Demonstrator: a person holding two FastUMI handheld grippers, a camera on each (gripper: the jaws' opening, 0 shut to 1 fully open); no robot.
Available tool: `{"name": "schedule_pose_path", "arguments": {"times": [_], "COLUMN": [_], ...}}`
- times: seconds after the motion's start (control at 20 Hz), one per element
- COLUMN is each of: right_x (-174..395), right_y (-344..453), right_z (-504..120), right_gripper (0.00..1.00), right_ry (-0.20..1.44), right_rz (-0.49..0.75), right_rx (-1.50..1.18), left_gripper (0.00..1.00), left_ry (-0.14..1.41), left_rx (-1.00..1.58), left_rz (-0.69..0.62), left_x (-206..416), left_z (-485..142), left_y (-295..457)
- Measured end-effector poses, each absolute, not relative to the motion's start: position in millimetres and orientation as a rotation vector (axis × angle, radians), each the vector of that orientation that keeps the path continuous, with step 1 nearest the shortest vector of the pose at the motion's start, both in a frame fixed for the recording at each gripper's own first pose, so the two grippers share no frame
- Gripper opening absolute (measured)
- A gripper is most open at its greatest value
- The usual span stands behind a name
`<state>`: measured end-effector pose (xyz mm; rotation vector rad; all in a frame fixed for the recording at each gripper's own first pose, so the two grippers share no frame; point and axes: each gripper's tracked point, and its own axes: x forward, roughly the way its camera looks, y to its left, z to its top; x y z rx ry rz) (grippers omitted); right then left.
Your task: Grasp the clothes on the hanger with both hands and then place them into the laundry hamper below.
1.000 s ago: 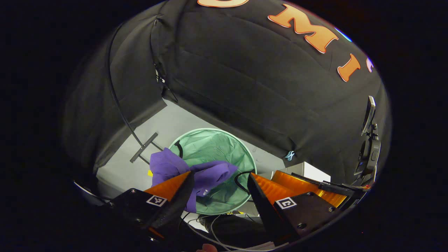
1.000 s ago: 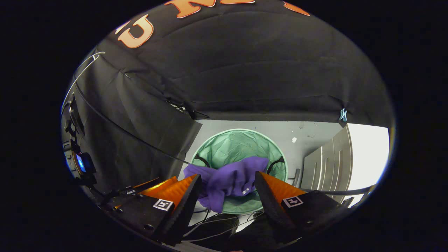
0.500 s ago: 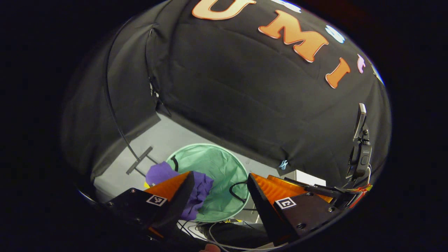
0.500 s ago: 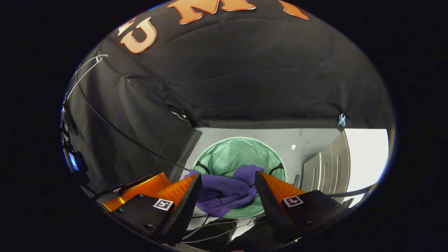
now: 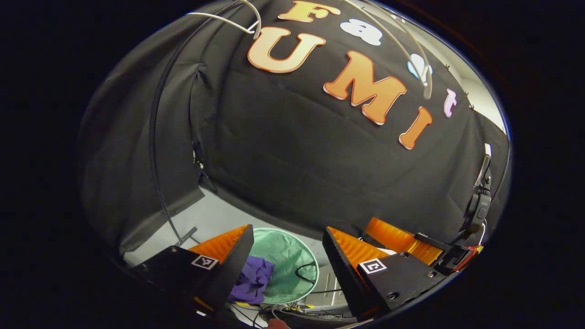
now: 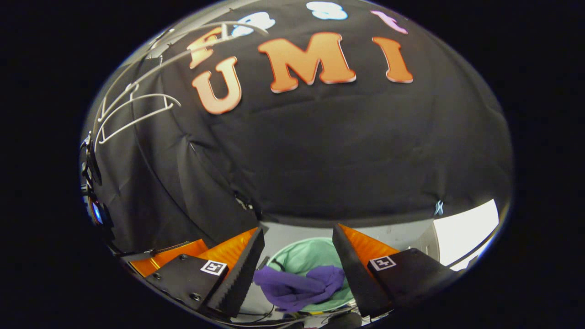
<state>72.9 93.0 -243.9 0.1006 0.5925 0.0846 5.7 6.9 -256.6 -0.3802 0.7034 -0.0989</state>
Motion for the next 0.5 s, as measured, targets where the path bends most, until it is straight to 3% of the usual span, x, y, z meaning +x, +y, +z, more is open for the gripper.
{"name": "schedule_pose_path", "arguments": {"times": [0.3, 0.35, 0.5], "right_x": [33, 26, 4], "right_y": [89, 86, 80], "right_z": [-165, -158, -122], "right_gripper": [0.98, 0.98, 0.98], "right_ry": [0.410, 0.398, 0.323], "right_rz": [-0.059, -0.062, -0.087], "right_rx": [0.099, 0.103, 0.028], "left_gripper": [0.96, 1.00, 0.96], "left_ry": [0.526, 0.515, 0.397], "left_rx": [-0.293, -0.265, -0.229], "left_rz": [-0.176, -0.175, -0.166], "left_x": [12, 10, 3], "left_z": [-189, -181, -145], "left_y": [42, 45, 45]}}
